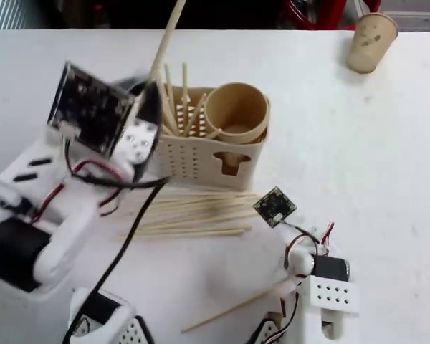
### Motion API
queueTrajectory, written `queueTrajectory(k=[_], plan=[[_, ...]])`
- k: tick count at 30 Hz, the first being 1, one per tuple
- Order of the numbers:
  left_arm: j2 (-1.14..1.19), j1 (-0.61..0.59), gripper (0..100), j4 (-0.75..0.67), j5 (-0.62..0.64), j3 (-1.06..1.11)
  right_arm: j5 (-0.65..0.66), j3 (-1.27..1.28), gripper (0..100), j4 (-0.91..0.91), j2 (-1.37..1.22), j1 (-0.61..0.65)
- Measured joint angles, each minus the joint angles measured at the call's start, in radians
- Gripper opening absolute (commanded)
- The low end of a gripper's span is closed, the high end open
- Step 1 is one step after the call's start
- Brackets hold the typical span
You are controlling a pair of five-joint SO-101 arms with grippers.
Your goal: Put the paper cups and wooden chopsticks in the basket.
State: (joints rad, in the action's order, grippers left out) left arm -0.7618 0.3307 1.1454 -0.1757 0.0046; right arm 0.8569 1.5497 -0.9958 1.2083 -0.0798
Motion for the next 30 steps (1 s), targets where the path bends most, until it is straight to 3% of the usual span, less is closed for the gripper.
queueTrajectory(k=[5, 13, 23, 30], plan=[[0.037, 0.025, 2, -0.259, 0.104, 0.077, 0.000, 0.000, 1.8, 0.000, 0.000, 0.000], [0.043, 0.032, 2, -0.600, 0.115, 0.425, 0.000, 0.000, 1.8, 0.000, 0.000, 0.000], [0.044, -0.020, 3, -0.727, 0.115, 0.621, 0.000, 0.000, 1.8, 0.000, 0.000, 0.000], [0.043, -0.086, 12, -0.730, 0.115, 0.675, 0.000, 0.000, 1.8, 0.000, 0.000, 0.000]])
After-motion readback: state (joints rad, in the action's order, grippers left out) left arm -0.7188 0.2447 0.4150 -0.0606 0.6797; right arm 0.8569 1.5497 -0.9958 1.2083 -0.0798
